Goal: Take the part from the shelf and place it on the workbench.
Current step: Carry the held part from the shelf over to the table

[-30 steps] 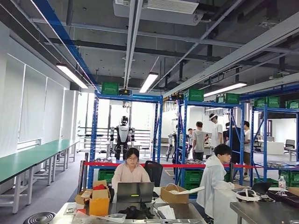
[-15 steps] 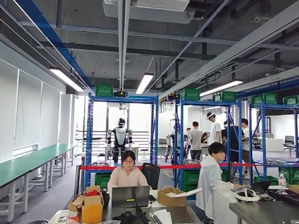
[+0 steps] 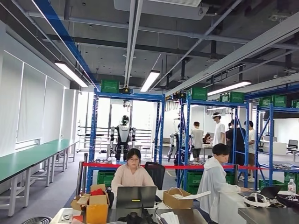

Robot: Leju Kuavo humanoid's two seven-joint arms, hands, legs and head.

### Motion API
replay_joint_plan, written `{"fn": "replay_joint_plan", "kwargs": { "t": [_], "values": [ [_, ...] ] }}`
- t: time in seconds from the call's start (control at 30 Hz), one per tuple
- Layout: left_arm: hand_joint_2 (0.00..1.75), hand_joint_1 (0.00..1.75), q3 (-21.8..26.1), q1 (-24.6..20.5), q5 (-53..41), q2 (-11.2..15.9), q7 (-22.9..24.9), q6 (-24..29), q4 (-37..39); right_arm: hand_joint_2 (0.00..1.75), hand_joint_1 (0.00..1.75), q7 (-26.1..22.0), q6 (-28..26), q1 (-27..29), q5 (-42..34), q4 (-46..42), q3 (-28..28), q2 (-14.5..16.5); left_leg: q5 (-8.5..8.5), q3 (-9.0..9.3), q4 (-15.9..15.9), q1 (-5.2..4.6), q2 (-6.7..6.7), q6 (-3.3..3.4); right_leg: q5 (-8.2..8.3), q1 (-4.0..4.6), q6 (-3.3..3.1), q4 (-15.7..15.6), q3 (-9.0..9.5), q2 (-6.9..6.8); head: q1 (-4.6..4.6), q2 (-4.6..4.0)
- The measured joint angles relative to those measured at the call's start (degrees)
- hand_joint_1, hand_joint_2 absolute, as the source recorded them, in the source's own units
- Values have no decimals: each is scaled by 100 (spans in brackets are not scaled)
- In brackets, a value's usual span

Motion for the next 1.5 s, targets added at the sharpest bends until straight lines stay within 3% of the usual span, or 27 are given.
{"fn": "replay_joint_plan", "kwargs": {
  "t": [0.03,0.07,0.13,0.2,0.3,0.37,0.5,0.53,0.57,0.63,0.67,0.7,0.8,0.87,1.0,1.03,1.07,1.13,1.2,1.3,1.37,1.43,1.5],
  "values": [
    [175,0,0,4,-1,0,1,3,0,175,175,0,0,4,0,3,2,-2,-52,65,-1,-7,-5,-2,71,7,-18,-18,-93,1,0,0],
    [175,0,0,7,-1,0,2,5,0,175,175,0,0,3,0,5,4,-3,-107,141,-3,-11,-13,-7,270,23,-51,-257,-75,1,0,0],
    [175,0,0,4,-1,-5,8,7,0,175,175,-1,1,-5,-1,6,4,-5,-209,287,-29,-9,-26,-23,821,84,-143,-997,106,-1,1,0],
    [175,0,0,-3,-1,-20,29,9,0,175,175,-1,1,-15,-3,12,4,-8,-264,382,-99,6,-30,-59,1085,144,-240,-1462,238,-6,1,1],
    [175,0,0,5,-3,-32,64,20,0,175,175,0,0,-20,-8,20,6,-7,-253,497,-127,14,-7,-136,1054,153,-332,-1653,389,-16,1,1],
    [175,0,0,-13,-20,-34,94,28,1,175,175,-1,0,-41,-11,21,7,-2,-327,421,127,10,5,-150,1022,123,-367,-1760,551,-21,1,0],
    [175,0,0,7,-37,-16,140,46,0,175,175,0,0,-44,-14,45,8,3,-710,-360,1189,25,6,-230,881,103,-364,-1797,735,-6,0,0],
    [175,0,0,23,-39,-14,146,46,0,175,175,0,0,-31,-14,54,8,2,-669,-469,1206,36,7,-254,832,95,-352,-1794,791,2,0,0],
    [175,0,0,35,-41,-13,150,46,0,175,175,0,-1,-22,-15,60,9,3,-510,-489,1049,54,8,-280,779,81,-332,-1789,859,7,0,0],
    [175,0,0,49,-45,-16,156,46,1,175,175,0,-2,-14,-16,69,9,2,-3,-401,486,93,7,-344,645,55,-264,-1754,1000,10,0,0],
    [175,0,1,49,-46,-20,161,46,1,175,175,1,-2,-16,-16,74,9,2,142,-361,256,93,11,-339,583,47,-221,-1722,1033,10,-2,0],
    [175,0,1,51,-48,-24,168,46,2,175,175,2,-3,-17,-16,78,9,0,229,-349,128,83,12,-310,528,45,-177,-1691,1045,11,-2,2],
    [175,0,2,53,-49,-27,177,46,2,175,175,5,-4,-18,-22,82,8,-4,186,-335,90,46,8,-160,432,33,-66,-1647,1052,12,-2,6],
    [175,0,2,48,-49,-26,172,46,1,175,175,2,-4,-31,-22,79,7,-5,142,-256,68,54,0,-100,353,14,-6,-1389,944,5,-2,5],
    [175,0,2,33,-49,-25,169,46,0,175,175,1,-4,-27,-23,81,7,-9,-1,-87,51,40,-5,-49,-21,-9,54,-73,71,1,-2,3],
    [175,0,2,34,-49,-24,170,46,0,175,175,1,-4,-20,-22,82,7,-11,-48,-32,50,31,-10,-49,18,-5,41,3,-62,2,-2,3],
    [175,0,2,37,-49,-24,170,46,0,175,175,2,-4,-16,-22,81,7,-13,-98,34,49,26,-17,-51,167,6,13,-119,-95,3,-2,2],
    [175,0,2,42,-50,-28,170,46,1,175,175,1,-3,-15,-22,80,6,-14,-194,175,37,25,-29,-62,694,63,-80,-800,64,4,-2,2],
    [175,0,2,37,-51,-40,169,46,1,175,175,2,-3,-20,-22,79,5,-17,-252,257,-13,36,-37,-92,983,124,-188,-1333,222,8,-5,1],
    [175,0,2,37,-51,-48,171,46,0,175,175,4,-2,-19,-25,67,4,-20,-245,361,-95,32,-28,-176,978,141,-304,-1584,366,8,-9,1],
    [175,0,1,22,-53,-45,170,46,0,175,175,1,-2,-30,-27,57,4,-19,-271,376,32,22,-17,-203,969,111,-329,-1732,552,-3,-7,0],
    [175,0,1,2,-55,-35,170,47,0,175,175,-3,-2,-53,-28,55,5,-19,-440,95,558,19,-14,-221,931,91,-350,-1815,694,-13,-4,0],
    [175,0,2,13,-55,-19,172,48,0,175,175,-1,-2,-49,-27,59,7,-18,-675,-350,1172,21,-14,-253,860,89,-364,-1820,767,-4,-4,0]
  ]
}}
